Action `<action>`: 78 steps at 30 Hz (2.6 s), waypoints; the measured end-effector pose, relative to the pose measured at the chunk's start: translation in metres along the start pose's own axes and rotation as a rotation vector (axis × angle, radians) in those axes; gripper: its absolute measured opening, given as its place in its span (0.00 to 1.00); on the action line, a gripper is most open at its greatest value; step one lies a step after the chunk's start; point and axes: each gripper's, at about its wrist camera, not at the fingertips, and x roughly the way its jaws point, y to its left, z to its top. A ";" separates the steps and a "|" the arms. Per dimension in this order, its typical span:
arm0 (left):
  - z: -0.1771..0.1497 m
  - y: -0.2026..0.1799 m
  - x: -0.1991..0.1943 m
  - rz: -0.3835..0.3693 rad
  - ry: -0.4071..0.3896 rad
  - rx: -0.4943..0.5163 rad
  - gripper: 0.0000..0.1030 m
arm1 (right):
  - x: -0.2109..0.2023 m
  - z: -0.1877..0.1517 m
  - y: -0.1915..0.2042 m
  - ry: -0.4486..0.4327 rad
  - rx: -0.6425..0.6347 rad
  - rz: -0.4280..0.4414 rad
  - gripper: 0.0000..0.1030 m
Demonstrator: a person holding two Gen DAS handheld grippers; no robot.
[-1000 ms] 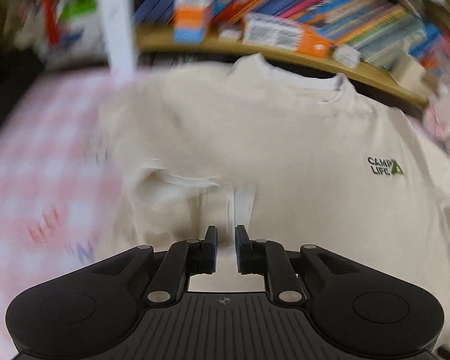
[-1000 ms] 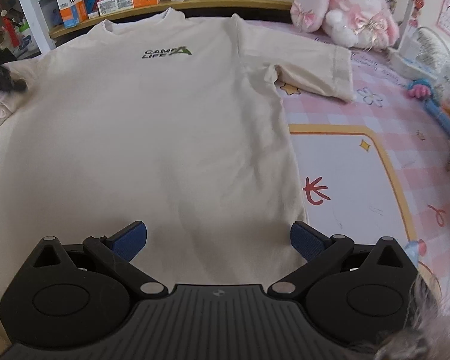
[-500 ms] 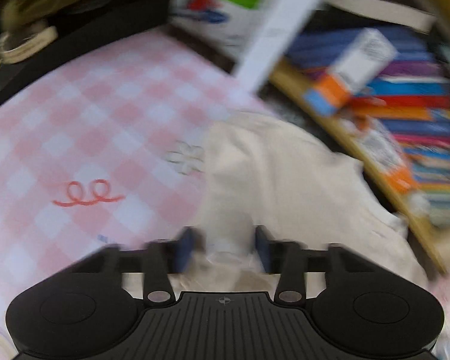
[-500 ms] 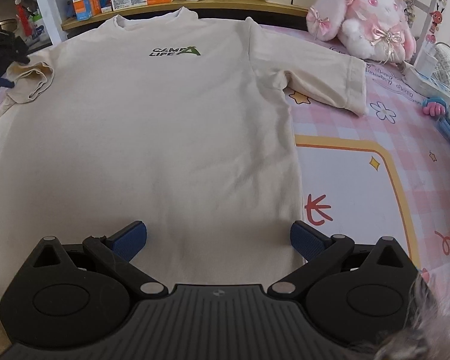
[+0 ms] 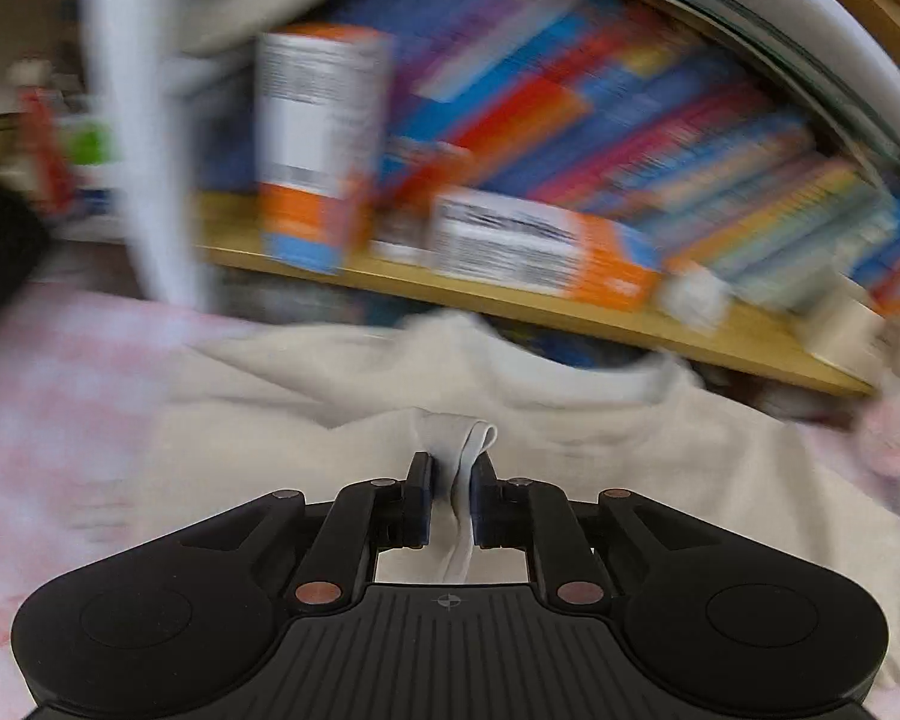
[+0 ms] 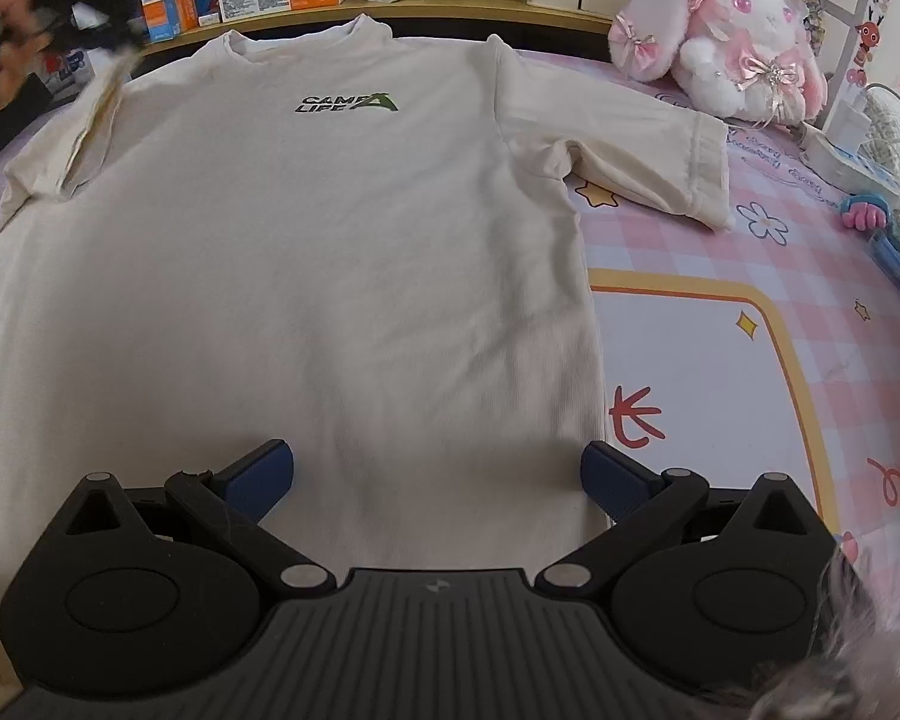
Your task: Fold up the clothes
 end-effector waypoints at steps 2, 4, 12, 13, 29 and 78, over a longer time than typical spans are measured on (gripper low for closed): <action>-0.008 -0.012 0.008 -0.074 0.058 0.049 0.27 | 0.000 0.001 0.000 0.006 0.000 0.000 1.00; -0.023 -0.014 0.001 -0.100 0.054 0.078 0.44 | 0.001 0.001 -0.001 0.011 0.000 0.000 1.00; -0.083 0.052 -0.059 0.119 -0.073 0.146 0.47 | 0.000 0.000 -0.001 0.014 0.001 -0.001 1.00; -0.082 0.066 -0.059 0.158 -0.060 0.126 0.47 | 0.001 0.000 -0.001 0.013 0.002 -0.003 1.00; -0.041 0.133 -0.012 0.150 0.013 0.051 0.22 | 0.002 0.003 0.003 0.031 0.035 -0.034 1.00; -0.049 0.210 -0.117 0.142 -0.057 0.148 0.47 | 0.007 0.004 0.018 0.007 0.116 -0.088 1.00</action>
